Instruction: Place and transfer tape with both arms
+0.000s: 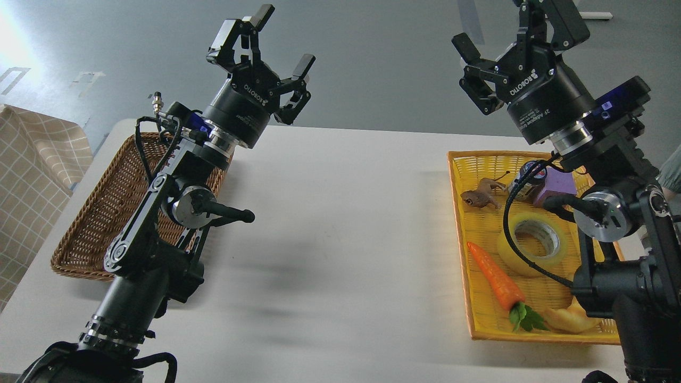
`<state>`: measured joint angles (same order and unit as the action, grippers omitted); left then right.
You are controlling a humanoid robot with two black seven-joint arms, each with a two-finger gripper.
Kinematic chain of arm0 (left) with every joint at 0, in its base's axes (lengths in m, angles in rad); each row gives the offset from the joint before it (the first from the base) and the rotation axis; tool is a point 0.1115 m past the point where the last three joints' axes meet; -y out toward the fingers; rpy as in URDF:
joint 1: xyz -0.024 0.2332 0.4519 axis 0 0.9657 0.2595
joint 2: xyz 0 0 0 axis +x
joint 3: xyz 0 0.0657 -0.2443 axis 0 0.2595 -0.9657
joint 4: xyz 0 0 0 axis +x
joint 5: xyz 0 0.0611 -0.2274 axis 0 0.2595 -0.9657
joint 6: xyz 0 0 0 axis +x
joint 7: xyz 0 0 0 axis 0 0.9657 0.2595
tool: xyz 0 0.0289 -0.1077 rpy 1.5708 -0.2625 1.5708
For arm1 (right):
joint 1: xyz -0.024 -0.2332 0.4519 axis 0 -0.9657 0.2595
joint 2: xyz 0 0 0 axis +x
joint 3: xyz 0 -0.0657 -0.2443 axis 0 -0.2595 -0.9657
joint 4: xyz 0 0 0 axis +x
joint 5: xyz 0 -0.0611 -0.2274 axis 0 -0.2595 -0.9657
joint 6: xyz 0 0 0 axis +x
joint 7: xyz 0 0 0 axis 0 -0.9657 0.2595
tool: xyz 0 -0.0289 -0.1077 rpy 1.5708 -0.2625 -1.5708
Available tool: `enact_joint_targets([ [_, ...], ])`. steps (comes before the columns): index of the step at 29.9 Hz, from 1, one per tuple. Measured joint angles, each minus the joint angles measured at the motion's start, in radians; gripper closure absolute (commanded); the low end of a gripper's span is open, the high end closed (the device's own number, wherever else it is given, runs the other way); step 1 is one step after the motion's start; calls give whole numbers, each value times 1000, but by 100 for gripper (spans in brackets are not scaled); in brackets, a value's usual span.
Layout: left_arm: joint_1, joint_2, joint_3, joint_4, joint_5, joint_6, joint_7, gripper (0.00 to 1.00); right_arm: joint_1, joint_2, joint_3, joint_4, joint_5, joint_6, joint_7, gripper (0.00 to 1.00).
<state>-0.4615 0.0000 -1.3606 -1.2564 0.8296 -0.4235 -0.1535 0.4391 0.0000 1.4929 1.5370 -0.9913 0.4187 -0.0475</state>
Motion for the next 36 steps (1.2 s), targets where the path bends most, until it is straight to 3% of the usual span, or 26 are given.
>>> enact_joint_targets([
  [36, -2, 0, -2, -1, -1, 0, 1, 2, -12, 0, 0, 5, 0, 0, 0, 0],
])
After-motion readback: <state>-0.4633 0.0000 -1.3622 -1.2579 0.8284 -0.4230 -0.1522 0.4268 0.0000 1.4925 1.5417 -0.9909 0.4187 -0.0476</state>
